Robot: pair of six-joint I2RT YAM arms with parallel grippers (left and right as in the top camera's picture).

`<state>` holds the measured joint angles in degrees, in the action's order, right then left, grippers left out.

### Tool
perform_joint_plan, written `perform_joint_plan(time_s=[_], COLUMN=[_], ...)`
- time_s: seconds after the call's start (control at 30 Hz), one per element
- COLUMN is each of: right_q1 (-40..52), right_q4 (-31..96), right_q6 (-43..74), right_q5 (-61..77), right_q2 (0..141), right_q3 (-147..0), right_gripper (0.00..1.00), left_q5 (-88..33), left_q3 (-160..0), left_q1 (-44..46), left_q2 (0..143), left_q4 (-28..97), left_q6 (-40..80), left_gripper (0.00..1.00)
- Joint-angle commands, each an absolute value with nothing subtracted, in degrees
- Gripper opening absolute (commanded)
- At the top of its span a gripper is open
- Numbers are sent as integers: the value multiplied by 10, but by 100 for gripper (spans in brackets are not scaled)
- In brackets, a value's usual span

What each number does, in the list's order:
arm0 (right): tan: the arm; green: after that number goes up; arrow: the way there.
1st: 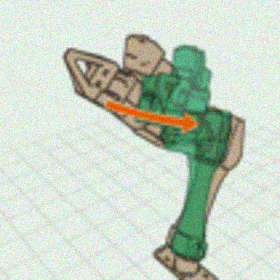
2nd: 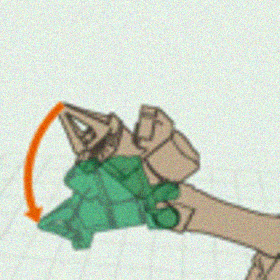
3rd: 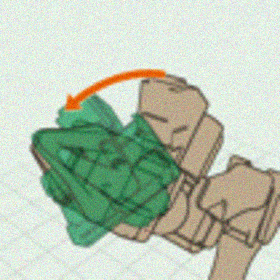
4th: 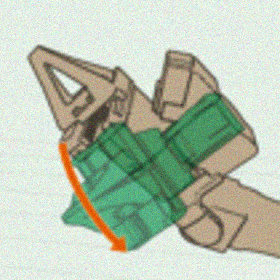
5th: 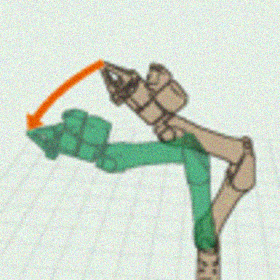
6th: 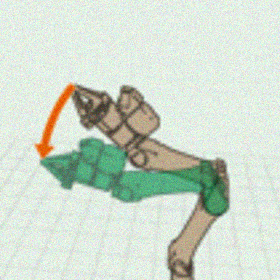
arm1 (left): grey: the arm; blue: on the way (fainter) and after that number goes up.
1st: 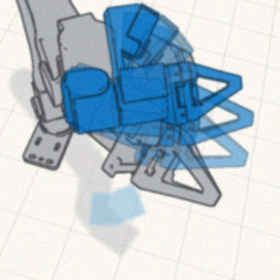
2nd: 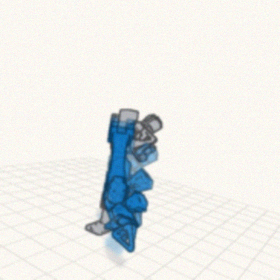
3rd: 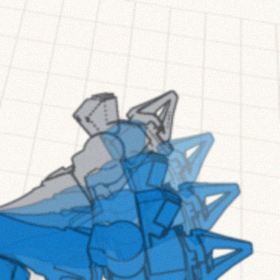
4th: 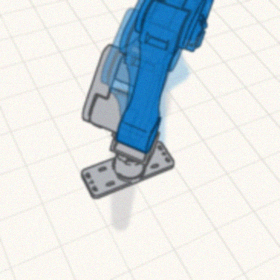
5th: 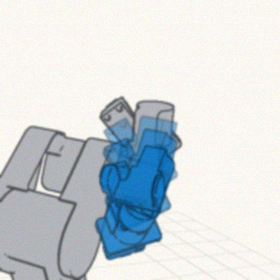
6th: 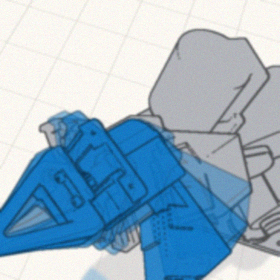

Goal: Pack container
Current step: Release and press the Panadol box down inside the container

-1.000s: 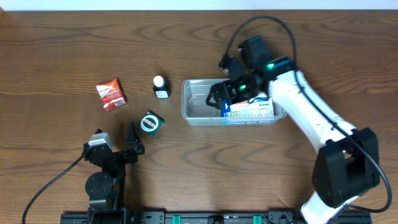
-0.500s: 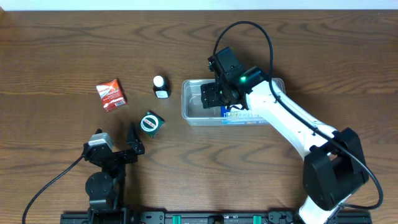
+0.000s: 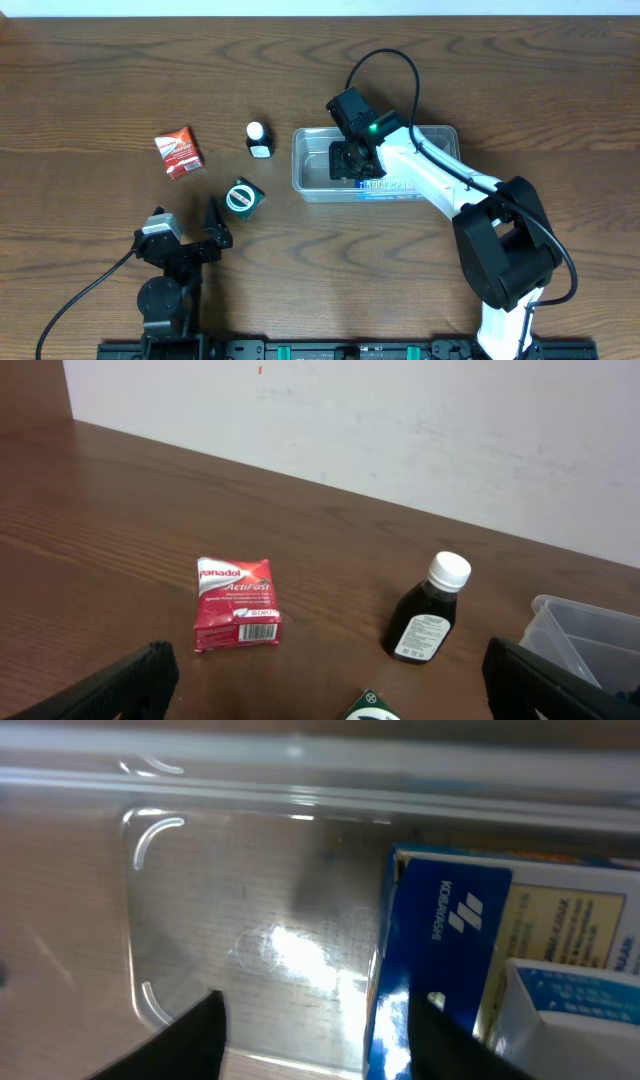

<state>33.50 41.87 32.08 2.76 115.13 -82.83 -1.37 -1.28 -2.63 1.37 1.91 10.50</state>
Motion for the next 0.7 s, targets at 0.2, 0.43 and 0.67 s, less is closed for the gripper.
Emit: perform_joint_plan(time_s=[0.2, 0.43, 0.67], right_q1=[328, 315, 311], right_q4=[421, 423, 432], right_q6=[328, 325, 322], right_q5=[4, -17, -76], right_q2=[1151, 1151, 1151], right_q3=[-835, -835, -835], right_gripper=[49, 33, 33], left_q5=[-9, -9, -9], left_q3=[-2, -2, -2], left_q1=[-30, -30, -30], left_q2=[14, 14, 14], left_q4=[41, 41, 41], left_q6=[102, 102, 102], left_gripper=[98, 98, 98])
